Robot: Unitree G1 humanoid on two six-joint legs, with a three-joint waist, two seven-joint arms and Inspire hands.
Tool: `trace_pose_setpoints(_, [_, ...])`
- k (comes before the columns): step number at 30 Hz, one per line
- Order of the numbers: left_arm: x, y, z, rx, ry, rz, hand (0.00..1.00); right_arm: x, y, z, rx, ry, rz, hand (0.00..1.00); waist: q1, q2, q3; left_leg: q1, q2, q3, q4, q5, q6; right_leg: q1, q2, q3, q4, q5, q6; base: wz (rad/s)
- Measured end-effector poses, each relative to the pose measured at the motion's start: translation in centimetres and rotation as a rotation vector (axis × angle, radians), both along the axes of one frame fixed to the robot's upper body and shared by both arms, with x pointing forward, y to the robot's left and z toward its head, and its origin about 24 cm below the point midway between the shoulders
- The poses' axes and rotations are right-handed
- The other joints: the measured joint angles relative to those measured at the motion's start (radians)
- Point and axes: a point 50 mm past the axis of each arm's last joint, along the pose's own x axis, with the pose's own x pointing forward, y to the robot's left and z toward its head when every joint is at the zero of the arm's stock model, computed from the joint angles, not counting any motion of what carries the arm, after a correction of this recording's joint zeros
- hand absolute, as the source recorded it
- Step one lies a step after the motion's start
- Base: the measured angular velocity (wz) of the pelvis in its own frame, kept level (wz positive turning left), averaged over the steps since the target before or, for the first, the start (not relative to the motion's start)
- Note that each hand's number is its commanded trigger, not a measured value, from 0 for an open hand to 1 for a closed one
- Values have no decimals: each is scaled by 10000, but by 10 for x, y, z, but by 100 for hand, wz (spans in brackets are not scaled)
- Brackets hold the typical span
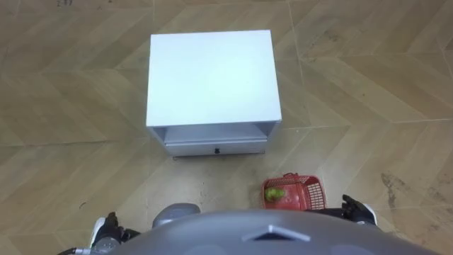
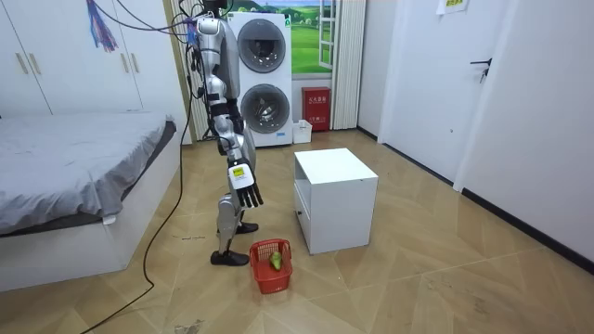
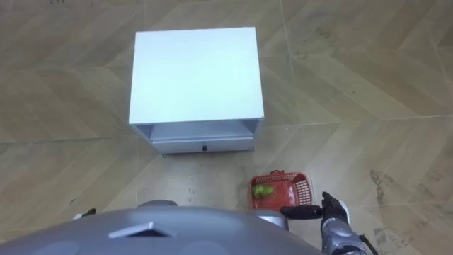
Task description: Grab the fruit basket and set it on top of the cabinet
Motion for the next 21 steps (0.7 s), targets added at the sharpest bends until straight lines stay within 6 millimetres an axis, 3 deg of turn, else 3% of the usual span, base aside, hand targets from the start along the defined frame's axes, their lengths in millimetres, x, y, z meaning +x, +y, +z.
trace_pose_setpoints(10, [-6,0,0,-95,167,125,0,1,0,0,-6,57,94,0,23,-47,-26,-14,-14,6,30,2,2,-6,-6,22,-35,-4,3,0])
trace_pose_setpoints(16, [-13,2,0,-31,386,387,0,-3,0,-1,-17,231,39,0,5,-102,-89,-2,-35,-7,16,3,1,14,-12,11,-130,-3,4,0])
trace_pose_setpoints(21, [-13,2,0,-33,362,379,0,-1,0,0,-101,195,21,0,29,-92,-84,-7,-37,-31,0,0,-2,11,-11,-6,-129,-1,3,0])
